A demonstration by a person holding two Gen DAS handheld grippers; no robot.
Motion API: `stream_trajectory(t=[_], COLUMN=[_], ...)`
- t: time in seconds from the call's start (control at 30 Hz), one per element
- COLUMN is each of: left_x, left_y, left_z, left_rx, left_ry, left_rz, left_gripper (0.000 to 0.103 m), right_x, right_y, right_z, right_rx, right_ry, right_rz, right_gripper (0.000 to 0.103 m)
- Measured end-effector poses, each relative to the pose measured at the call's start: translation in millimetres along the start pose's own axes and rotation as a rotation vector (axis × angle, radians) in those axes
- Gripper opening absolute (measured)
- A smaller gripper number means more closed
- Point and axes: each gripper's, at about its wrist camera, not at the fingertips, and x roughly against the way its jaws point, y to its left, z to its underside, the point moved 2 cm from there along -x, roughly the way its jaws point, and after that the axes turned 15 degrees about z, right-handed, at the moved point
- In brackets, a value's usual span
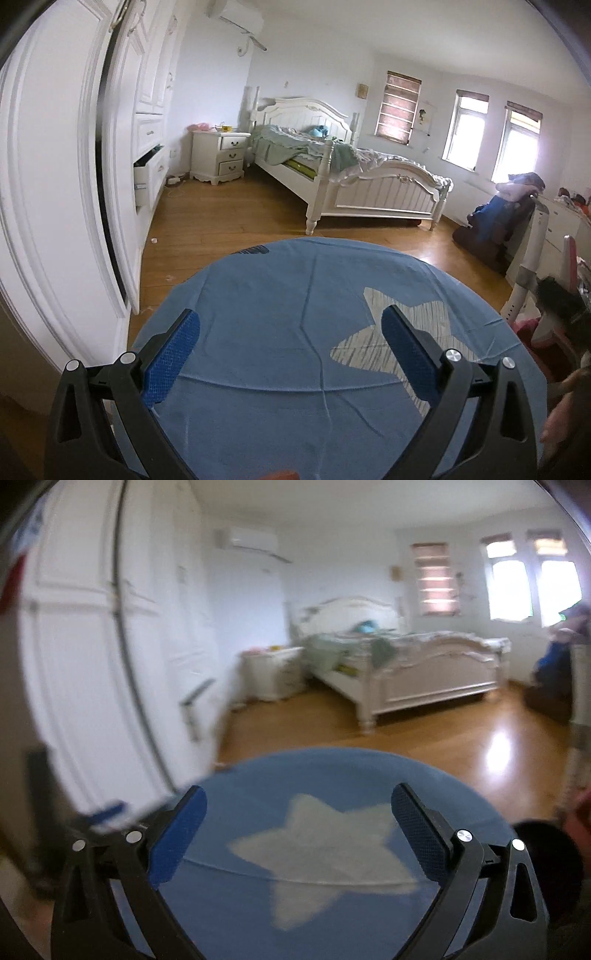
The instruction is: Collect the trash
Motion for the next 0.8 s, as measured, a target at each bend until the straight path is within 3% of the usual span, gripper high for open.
stream_trajectory(t=[0.2,0.4,0.8], left_x=[-1.8,-1.2,-4.7], left_y=[-5.2,-15.3,-20.6], left_z=[4.1,8.3,10.6], left_rx=[-0.023,-0.067,-0.109], left_ry=[0.004,0.017,0.057], left_rz=[0.002,-0.026,-0.006], left_gripper=[0.098,0.098,0.098], right_x=[-7.2,11.9,25.5], right_y=[-18.3,-48.3,-58.2], right_z=[36.6,43.6,47.3], right_rx=[-0.022,-0.107,-0.151], right_ry=[-0.037,-0.124,-0.154], right_rz=[0.124,0.214,0.215], right_gripper=[0.098,0.098,0.098])
